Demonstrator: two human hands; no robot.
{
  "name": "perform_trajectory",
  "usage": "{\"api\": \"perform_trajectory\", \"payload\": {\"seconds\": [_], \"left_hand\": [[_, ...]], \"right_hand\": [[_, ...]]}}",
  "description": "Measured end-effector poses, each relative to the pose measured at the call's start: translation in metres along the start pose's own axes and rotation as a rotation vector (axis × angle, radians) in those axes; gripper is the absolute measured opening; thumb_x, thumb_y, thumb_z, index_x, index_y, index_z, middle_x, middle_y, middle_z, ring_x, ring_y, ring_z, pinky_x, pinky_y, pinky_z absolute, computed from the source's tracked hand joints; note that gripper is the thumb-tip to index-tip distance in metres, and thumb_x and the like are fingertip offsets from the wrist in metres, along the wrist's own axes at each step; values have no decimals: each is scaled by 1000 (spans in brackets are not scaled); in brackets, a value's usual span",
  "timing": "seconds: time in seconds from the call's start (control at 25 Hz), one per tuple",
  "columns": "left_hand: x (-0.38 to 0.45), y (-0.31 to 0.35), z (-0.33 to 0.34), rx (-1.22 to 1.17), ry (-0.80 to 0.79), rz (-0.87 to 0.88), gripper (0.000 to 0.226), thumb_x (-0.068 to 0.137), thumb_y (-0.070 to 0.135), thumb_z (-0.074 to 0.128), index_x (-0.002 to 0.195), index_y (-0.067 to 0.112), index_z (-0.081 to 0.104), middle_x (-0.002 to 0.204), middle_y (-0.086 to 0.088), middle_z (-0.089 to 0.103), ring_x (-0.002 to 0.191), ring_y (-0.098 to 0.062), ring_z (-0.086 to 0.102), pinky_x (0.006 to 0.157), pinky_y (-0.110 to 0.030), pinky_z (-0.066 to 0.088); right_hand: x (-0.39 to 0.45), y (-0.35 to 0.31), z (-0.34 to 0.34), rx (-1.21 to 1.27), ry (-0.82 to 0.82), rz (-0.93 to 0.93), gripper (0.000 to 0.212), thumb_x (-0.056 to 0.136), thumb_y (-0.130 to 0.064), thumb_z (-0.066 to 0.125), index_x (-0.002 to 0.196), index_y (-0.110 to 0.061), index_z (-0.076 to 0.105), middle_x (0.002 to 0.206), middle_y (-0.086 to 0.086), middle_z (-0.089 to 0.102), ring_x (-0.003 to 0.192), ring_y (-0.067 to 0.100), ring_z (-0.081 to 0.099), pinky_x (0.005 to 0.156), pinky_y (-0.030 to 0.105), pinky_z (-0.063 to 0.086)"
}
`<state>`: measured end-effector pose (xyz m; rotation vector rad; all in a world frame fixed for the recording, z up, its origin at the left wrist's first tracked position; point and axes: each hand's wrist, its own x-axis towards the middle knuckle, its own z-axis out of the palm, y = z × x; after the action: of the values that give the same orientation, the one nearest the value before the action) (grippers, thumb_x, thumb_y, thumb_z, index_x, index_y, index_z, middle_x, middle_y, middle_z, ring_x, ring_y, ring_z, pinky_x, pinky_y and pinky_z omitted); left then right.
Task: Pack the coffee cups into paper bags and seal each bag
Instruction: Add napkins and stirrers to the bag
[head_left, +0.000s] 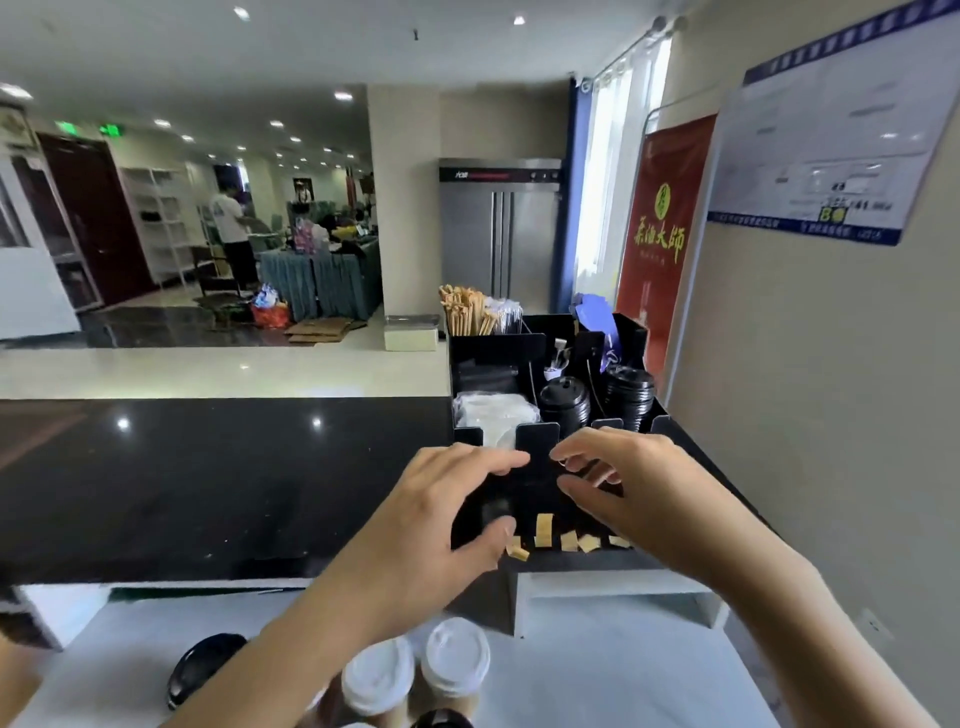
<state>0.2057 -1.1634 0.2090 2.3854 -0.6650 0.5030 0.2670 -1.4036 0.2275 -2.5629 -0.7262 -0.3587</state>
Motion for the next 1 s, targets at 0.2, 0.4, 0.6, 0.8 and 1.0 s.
{"api": "perform_trajectory", "payload": {"seconds": [0.2, 0.4, 0.6, 0.8, 1.0], "left_hand": [[63, 1, 14, 58, 165, 7, 36, 96, 20, 63, 130, 32, 59, 123, 24, 56, 123, -2, 46, 102, -11, 34], [127, -20, 30, 52, 143, -84, 34, 97, 22, 59, 130, 29, 56, 126, 17, 55, 122, -4, 47, 103, -25, 41], [175, -51, 49, 93, 69, -178, 37, 100, 22, 53, 137, 27, 50, 137, 12, 53, 130, -10, 43, 108, -29, 37], [219, -87, 63, 143, 41, -245, 47, 102, 19, 48, 149, 22, 41, 149, 4, 48, 137, -15, 36, 109, -29, 34], [244, -122, 71, 206, 41, -313, 52, 101, 18, 46, 152, 20, 38, 154, 3, 44, 138, -21, 32, 111, -35, 32]], "right_hand": [[55, 28, -11, 40, 97, 0, 18, 98, -36, 63, 113, -33, 72, 93, -20, 71, 82, -4, 65, 79, 24, 57], [116, 61, 0, 113, 227, 90, 12, 95, -30, 65, 101, -27, 75, 89, -14, 75, 85, 9, 70, 81, 36, 58], [170, 90, 23, 168, 290, 148, 16, 93, -27, 64, 106, -26, 75, 92, -11, 76, 90, 13, 70, 79, 35, 57], [220, 112, 41, 191, 296, 144, 20, 95, -28, 66, 113, -25, 75, 97, -8, 77, 95, 18, 70, 85, 38, 56], [266, 123, 52, 150, 278, 117, 28, 94, -28, 67, 120, -21, 74, 105, -4, 77, 100, 19, 70, 83, 33, 55]]}}
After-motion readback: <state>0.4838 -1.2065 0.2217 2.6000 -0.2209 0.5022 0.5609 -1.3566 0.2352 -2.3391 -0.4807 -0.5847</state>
